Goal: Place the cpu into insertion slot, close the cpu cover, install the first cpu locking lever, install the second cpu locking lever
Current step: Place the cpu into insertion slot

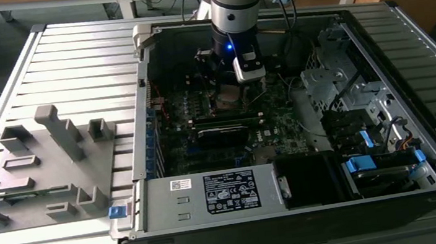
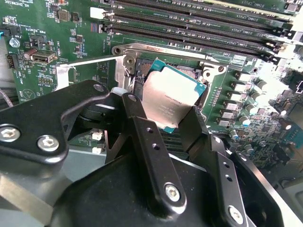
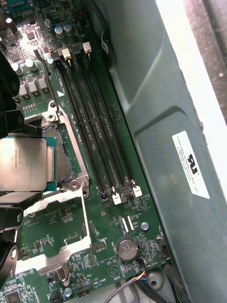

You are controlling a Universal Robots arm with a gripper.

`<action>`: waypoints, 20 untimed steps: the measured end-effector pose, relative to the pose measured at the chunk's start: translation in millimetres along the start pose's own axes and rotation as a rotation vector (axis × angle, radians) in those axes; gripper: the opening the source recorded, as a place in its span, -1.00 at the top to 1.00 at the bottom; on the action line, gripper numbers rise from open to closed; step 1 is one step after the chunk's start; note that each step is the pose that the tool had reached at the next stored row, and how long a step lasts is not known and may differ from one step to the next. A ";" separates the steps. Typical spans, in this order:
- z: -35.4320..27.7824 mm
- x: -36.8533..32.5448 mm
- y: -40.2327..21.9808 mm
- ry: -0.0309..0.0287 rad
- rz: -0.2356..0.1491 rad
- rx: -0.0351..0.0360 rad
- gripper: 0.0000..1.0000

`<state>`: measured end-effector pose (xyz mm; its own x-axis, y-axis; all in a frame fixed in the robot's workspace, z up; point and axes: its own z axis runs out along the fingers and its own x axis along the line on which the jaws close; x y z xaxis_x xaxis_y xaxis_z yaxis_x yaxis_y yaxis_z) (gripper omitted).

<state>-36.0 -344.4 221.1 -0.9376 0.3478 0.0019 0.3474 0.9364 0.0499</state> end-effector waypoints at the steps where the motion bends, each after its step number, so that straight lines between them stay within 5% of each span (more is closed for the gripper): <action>1: 0.0 0.0 0.0 0.0000 0.000 0.0000 -0.07; 10: 0.1 0.0 0.0 -0.0026 0.053 0.0000 -0.07; 20: 0.2 0.0 0.0 -0.0031 0.063 -0.0001 -0.07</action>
<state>-36.0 -344.4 220.9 -0.9138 0.4062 0.0019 0.4058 0.9126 0.0499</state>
